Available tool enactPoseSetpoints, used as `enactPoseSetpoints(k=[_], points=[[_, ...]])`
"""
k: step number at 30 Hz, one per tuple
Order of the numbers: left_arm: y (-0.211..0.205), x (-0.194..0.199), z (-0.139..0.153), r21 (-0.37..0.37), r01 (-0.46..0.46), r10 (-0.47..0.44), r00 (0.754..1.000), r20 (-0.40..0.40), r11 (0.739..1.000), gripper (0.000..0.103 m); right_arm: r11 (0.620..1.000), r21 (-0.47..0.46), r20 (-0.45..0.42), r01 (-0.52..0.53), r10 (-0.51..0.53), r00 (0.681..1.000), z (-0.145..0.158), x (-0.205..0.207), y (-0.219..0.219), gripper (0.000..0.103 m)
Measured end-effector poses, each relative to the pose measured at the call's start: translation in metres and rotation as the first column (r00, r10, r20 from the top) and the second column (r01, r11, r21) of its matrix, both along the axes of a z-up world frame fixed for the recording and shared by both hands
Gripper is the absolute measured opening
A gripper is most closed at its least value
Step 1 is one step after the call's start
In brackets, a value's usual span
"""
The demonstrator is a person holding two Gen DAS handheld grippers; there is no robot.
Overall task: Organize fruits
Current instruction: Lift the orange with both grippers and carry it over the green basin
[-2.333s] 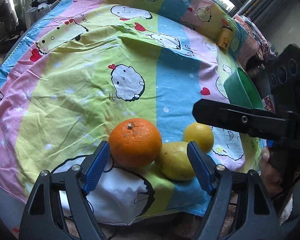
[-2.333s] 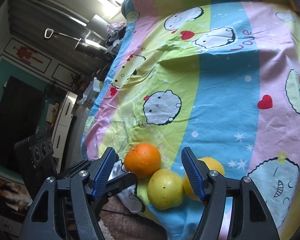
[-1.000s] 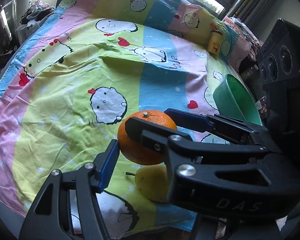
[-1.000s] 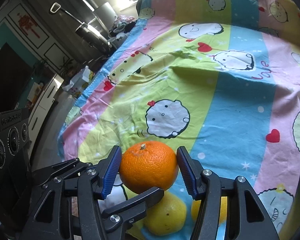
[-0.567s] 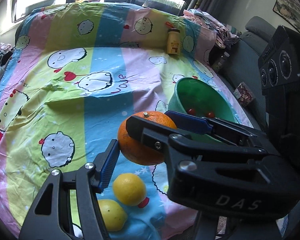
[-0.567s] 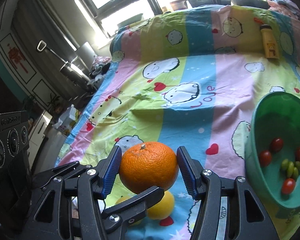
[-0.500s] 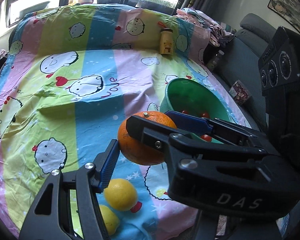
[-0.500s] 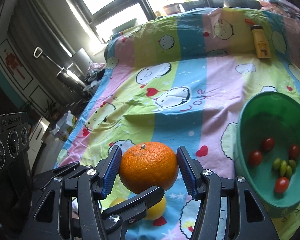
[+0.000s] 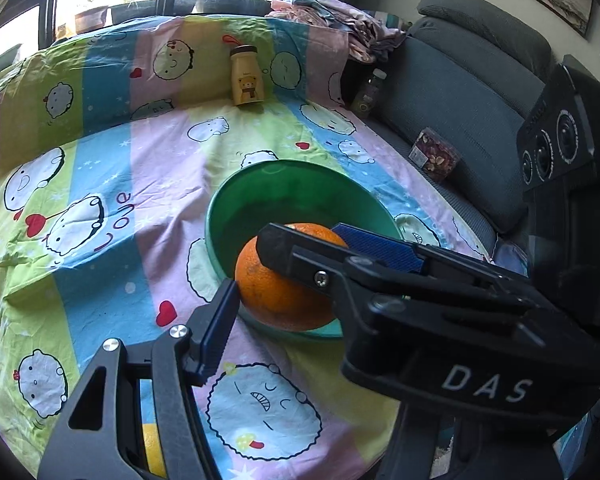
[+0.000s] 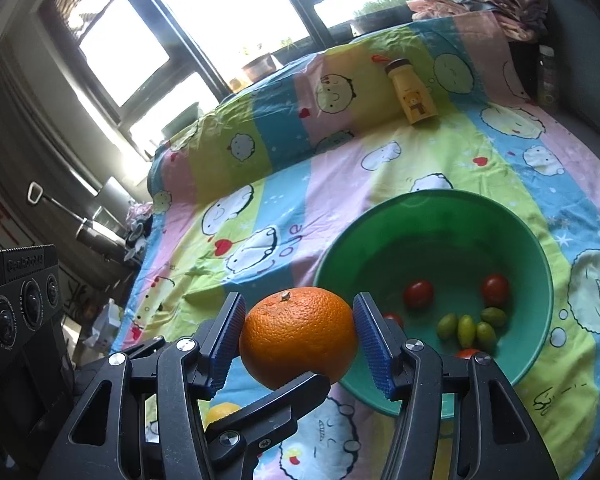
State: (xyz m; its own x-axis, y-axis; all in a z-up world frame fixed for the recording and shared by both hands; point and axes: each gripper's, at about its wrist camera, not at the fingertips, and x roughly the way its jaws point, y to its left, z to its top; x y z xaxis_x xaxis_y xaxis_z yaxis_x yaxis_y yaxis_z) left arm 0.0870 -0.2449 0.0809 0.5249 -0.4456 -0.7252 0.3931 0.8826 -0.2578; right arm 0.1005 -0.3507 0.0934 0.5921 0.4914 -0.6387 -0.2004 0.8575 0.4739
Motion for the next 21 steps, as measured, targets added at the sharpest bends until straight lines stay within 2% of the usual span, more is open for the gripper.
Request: enactPoseSetpoints(k=[11,21], points=[[-0.037,0.027,-0.017,-0.004,0.062,-0.063,0.997,-0.054,0.998,0.06,0.996,0.027,-0.079,0.089,-0.087,0.993,-0.022,0.021,-0.041,0.06],[-0.044,0.04,-0.036,-0.062,0.076,-0.083,0.989,-0.118,0.995,0.06,0.989,0.001,-0.163,0.147,-0.145,0.976,-0.04,0.031,-0.054,0.06]])
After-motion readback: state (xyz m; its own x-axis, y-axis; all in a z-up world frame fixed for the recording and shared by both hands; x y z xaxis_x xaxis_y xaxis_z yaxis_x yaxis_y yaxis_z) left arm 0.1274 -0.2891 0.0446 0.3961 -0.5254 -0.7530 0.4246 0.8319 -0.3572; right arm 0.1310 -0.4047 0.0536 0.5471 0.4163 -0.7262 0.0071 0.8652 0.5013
